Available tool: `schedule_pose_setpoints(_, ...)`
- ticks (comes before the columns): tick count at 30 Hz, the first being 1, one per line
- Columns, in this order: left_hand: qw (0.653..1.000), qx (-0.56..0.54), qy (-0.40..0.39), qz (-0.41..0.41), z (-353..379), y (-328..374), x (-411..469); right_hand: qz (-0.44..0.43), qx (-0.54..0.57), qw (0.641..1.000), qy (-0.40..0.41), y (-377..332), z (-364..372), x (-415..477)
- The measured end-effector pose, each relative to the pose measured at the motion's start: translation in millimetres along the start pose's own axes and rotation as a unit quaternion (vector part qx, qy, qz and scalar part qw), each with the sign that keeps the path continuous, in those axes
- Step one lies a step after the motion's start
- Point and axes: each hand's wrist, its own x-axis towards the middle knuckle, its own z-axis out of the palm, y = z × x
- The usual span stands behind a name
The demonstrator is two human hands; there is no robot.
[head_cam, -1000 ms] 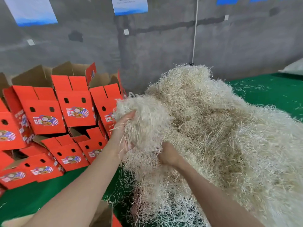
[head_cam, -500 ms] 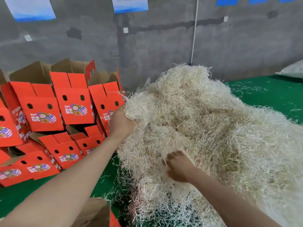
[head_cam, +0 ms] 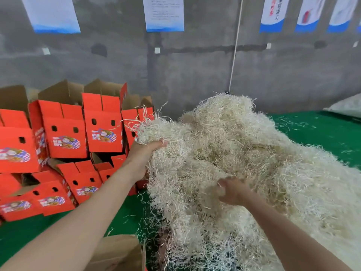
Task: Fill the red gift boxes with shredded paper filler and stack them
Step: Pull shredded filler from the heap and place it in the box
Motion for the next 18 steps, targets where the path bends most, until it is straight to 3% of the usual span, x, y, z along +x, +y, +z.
schedule_pose_setpoints(3, 0.998, -0.02, -0.06, -0.025, -20.6, 7.5, -18.8, 0.005, 0.051, 0.998, -0.026, -30.0, -31.8, -1.9)
schedule_pose_setpoints(6, 0.995, -0.021, -0.093, -0.039, -41.6, 12.0, -38.0, -0.029, 0.077, 0.992, 0.098, -72.9, -81.1, -5.9)
schedule_pose_setpoints(8, 0.992, -0.002, -0.124, -0.039, -61.6, 13.0, -52.0, -0.096, 0.226, 0.95, 0.195, -107.3, -106.9, -21.1)
schedule_pose_setpoints(9, 0.989, 0.013, -0.143, -0.046, -72.6, 12.5, -58.8, -0.125, 0.356, 0.906, 0.192, -125.7, -115.4, -34.5)
schedule_pose_setpoints(11, 0.983, 0.056, -0.167, -0.053, -99.1, 9.2, -77.3, -0.144, 0.601, 0.783, 0.065, -161.0, -117.8, -61.1)
schedule_pose_setpoints(12, 0.981, 0.062, -0.168, -0.07, -113.3, 8.9, -85.3, -0.135, 0.662, 0.738, -0.01, -174.9, -112.7, -72.5)
schedule_pose_setpoints(16, 0.984, 0.059, -0.137, -0.101, -175.2, -0.1, -105.6, -0.17, 0.729, 0.633, -0.198, -217.1, -82.2, -97.9)
schedule_pose_setpoints(18, 0.98, 0.066, -0.139, -0.128, -201.6, -14.5, -107.5, -0.219, 0.71, 0.622, -0.245, -236.7, -69.9, -107.1)
